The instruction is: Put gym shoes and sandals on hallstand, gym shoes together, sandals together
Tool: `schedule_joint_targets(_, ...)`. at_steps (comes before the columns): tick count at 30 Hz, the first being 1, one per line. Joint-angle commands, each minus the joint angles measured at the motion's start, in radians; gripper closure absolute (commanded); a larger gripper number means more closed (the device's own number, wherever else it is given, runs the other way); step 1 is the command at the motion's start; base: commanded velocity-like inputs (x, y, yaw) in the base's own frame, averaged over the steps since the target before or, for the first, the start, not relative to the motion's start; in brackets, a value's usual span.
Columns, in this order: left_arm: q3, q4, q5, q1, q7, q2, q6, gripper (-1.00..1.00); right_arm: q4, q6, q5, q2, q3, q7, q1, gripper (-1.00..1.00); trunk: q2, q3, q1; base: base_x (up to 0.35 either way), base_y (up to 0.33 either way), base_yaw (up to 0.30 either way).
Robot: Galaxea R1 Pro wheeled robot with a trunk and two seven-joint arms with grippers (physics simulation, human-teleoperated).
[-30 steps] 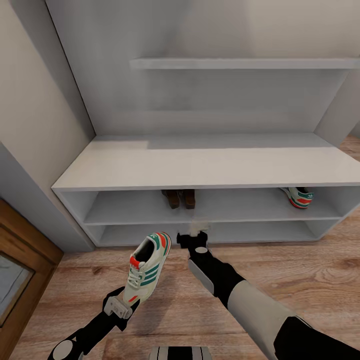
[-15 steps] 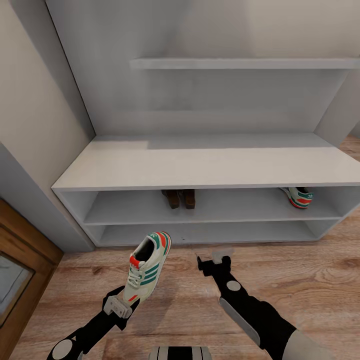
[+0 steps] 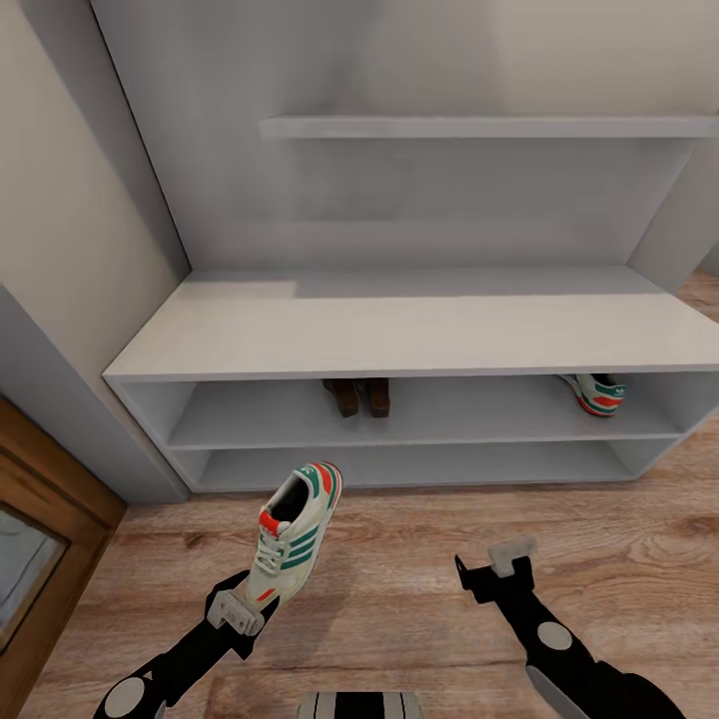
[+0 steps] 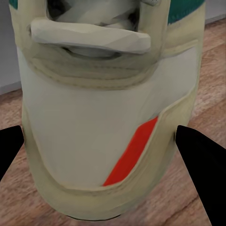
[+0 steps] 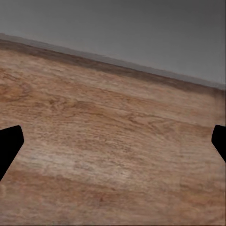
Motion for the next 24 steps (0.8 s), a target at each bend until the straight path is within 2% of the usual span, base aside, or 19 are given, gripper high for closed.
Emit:
schedule_joint_targets(1, 0.000, 0.000, 0.000, 0.000, 0.000, 0.000, 0.000, 1.00, -0.005, -0.007, 0.000, -0.017, -0.004, 0.001, 0.015, -1.00, 0.000, 0.000, 0.000, 0.000, 0.000, 0.000)
schedule_joint_targets(2, 0.000, 0.000, 0.000, 0.000, 0.000, 0.000, 0.000, 1.00, -0.009, -0.014, 0.000, -0.032, -0.008, 0.001, 0.030, -1.00, 0.000, 0.000, 0.000, 0.000, 0.000, 0.000)
schedule_joint_targets(3, 0.000, 0.000, 0.000, 0.000, 0.000, 0.000, 0.000, 1.00, -0.009, -0.014, 0.000, -0.032, -0.008, 0.001, 0.030, -1.00, 0.000, 0.000, 0.000, 0.000, 0.000, 0.000)
schedule_joint_targets(6, -0.001, -0.001, 0.000, 0.000, 0.000, 0.000, 0.000, 1.00, -0.016, -0.042, 0.001, -0.071, -0.015, 0.005, 0.069, -1.00, 0.000, 0.000, 0.000, 0.000, 0.000, 0.000)
schedule_joint_targets(7, -0.001, -0.001, 0.000, 0.000, 0.000, 0.000, 0.000, 1.00, -0.016, -0.042, 0.001, -0.071, -0.015, 0.005, 0.069, -1.00, 0.000, 0.000, 0.000, 0.000, 0.000, 0.000)
schedule_joint_targets(9, -0.001, -0.001, -0.001, 0.000, 0.000, 0.000, 0.000, 1.00, -0.018, -0.062, 0.001, -0.091, -0.018, 0.011, 0.088, -1.00, 0.000, 0.000, 0.000, 0.000, 0.000, 0.000)
schedule_joint_targets(16, -0.002, -0.002, -0.003, 0.000, 0.000, -0.001, 0.000, 1.00, -0.020, -0.090, 0.001, -0.114, -0.020, 0.022, 0.113, -1.00, 0.000, 0.000, 0.000, 0.000, 0.000, 0.000)
schedule_joint_targets(24, -0.002, -0.002, -0.004, 0.000, 0.000, -0.001, 0.000, 1.00, -0.020, -0.099, 0.002, -0.122, -0.021, 0.026, 0.121, -1.00, 0.000, 0.000, 0.000, 0.000, 0.000, 0.000)
